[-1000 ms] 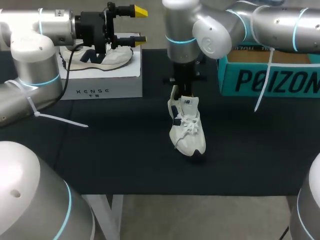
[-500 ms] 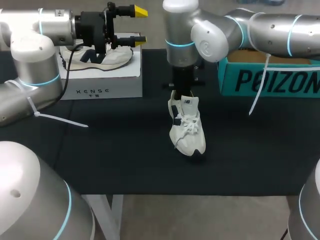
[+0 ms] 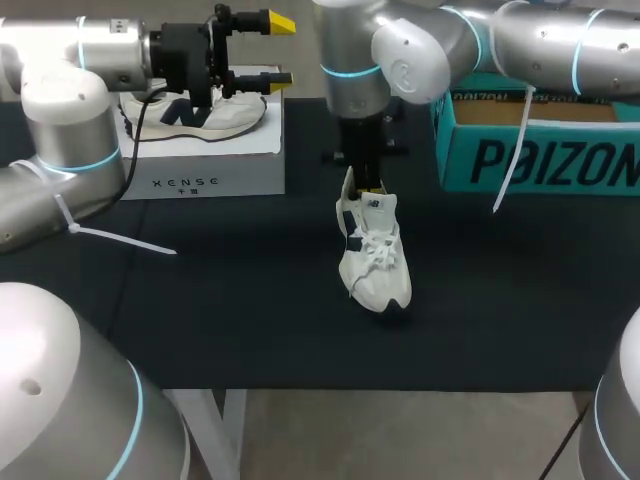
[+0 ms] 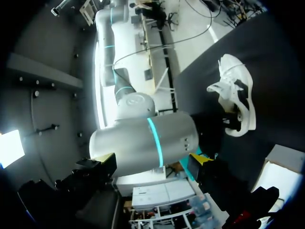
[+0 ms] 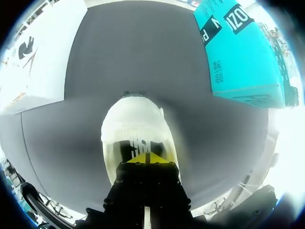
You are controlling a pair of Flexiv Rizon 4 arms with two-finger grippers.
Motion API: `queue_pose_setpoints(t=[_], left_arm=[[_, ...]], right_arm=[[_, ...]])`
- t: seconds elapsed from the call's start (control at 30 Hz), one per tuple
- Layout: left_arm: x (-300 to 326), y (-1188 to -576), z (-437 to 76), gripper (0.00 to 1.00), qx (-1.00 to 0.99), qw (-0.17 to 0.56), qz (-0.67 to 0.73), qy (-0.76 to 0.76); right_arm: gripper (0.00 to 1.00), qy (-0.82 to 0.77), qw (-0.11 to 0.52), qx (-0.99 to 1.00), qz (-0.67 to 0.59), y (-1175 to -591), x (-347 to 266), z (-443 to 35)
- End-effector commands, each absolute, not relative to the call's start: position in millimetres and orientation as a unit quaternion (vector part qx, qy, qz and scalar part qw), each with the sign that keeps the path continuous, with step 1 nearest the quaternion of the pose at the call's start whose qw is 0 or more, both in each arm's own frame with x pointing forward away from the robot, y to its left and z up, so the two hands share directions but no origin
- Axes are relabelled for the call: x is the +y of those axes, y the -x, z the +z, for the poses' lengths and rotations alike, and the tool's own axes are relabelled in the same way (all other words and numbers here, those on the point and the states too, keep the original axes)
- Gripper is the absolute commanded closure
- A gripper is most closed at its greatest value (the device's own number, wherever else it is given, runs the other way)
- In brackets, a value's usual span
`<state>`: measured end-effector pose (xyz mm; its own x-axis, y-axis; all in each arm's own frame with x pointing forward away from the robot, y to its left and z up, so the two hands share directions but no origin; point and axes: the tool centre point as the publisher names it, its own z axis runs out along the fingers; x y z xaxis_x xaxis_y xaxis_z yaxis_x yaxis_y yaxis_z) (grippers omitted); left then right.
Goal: Take the shoe out of the shoebox, open the shoe tongue, remove and reinsert the insole, then place the shoe into the shoebox
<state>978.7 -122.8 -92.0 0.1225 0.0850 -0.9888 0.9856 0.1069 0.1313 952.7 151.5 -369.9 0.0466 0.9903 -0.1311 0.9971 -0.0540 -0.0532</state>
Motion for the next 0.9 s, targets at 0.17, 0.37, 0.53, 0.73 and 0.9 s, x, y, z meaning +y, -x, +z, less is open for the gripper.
queue_pose_setpoints(t=[0.17, 0.37, 0.53, 0.73, 0.9], left_arm=[[-123.1, -979.4, -91.8, 0.0, 0.513, 0.537, -0.418, -0.523], [-116.2, -987.3, -77.5, 0.0, 0.5, 0.57, -0.406, -0.511], [-88.1, -984.7, -52.1, 0.0, 0.503, 0.537, -0.42, -0.532], [-54.3, -972.0, -49.2, 0.0, 0.521, 0.472, -0.421, -0.573], [-28.6, -962.3, -48.0, 0.0, 0.538, 0.441, -0.43, -0.576]], right_arm=[[1.0, -0.733, 0.028, 0.678, -0.052, -945.8, 141.9, -352.8], [1.0, -0.731, 0.021, 0.68, -0.05, -944.4, 143.1, -354.9], [1.0, -0.733, 0.021, 0.678, -0.048, -944.9, 142.1, -355.6], [1.0, -0.734, 0.023, 0.677, -0.048, -945.1, 142.1, -355.6], [1.0, -0.733, 0.025, 0.678, -0.05, -944.6, 141.2, -355.0]])
